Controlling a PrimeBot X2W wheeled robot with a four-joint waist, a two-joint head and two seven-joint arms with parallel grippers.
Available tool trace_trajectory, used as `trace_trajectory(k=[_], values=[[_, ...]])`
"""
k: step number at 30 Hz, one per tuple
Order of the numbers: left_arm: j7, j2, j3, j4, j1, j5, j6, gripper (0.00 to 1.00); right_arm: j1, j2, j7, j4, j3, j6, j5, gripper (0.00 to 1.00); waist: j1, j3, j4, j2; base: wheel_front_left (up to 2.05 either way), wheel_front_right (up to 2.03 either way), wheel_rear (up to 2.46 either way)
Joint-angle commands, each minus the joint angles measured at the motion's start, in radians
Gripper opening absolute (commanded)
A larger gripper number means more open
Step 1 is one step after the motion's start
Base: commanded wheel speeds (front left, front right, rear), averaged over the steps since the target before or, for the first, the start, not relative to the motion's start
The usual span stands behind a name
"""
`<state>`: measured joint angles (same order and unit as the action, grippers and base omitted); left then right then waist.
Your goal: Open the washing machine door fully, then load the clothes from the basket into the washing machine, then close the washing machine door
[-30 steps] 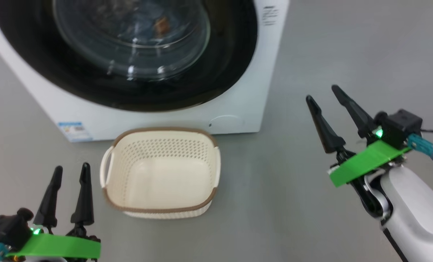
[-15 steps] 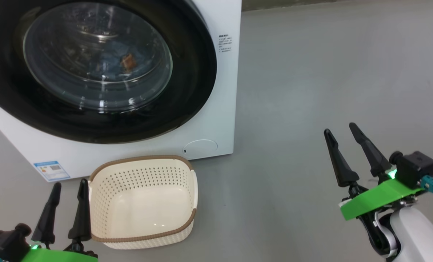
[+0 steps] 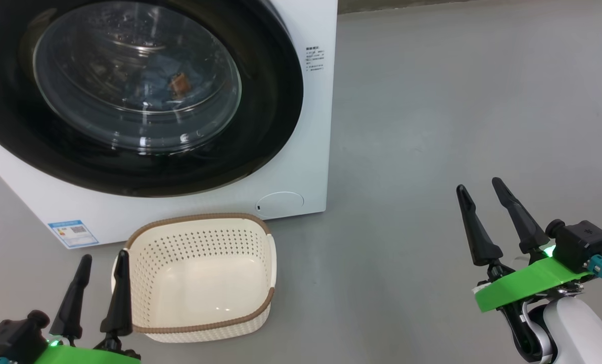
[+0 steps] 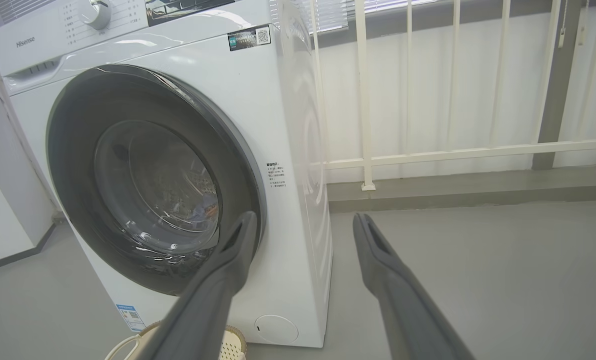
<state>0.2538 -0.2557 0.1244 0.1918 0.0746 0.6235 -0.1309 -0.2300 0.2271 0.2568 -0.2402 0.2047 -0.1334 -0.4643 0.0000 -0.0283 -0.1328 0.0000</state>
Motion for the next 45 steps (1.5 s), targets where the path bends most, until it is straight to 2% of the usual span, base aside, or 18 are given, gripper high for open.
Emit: trace_trajectory(k=[1,35,36,37,40,45], values=[[0.001,-0.024,-0.036,-0.028,0.027,-0.003,0.005,1.0,0.008,0.008,0.005,0.027,0.009,0.003,0.011,1.0,0.0,-0.002,0.003,0.0,0.0,0.0,0.0],[0.007,-0.012,-0.052,-0.023,0.029,0.001,0.004,1.0,0.012,0.007,0.005,0.01,0.025,0.003,0.01,1.0,0.0,0.004,0.017,0.0,0.0,0.0,0.0],[0.007,-0.009,-0.052,-0.026,0.029,0.007,0.004,0.0,0.011,0.007,0.005,0.01,0.025,0.003,0.01,0.0,0.0,0.003,0.017,0.0,0.0,0.0,0.0],[0.0,0.011,-0.012,0.006,0.001,0.004,0.0,0.0,0.016,-0.005,0.0,-0.017,0.012,0.0,0.006,0.0,0.0,0.004,0.017,0.0,0.0,0.0,0.0],[0.0,0.038,0.0,0.041,-0.015,0.004,0.0,0.0,0.041,-0.022,0.0,-0.052,0.022,0.0,0.006,0.0,0.0,0.004,0.017,0.0,0.0,0.0,0.0],[-0.015,0.044,-0.01,0.039,-0.015,0.043,0.0,0.0,0.045,-0.027,-0.013,-0.049,0.011,0.0,-0.041,0.0,0.0013,0.006,0.022,0.0,0.0,0.0,0.0]])
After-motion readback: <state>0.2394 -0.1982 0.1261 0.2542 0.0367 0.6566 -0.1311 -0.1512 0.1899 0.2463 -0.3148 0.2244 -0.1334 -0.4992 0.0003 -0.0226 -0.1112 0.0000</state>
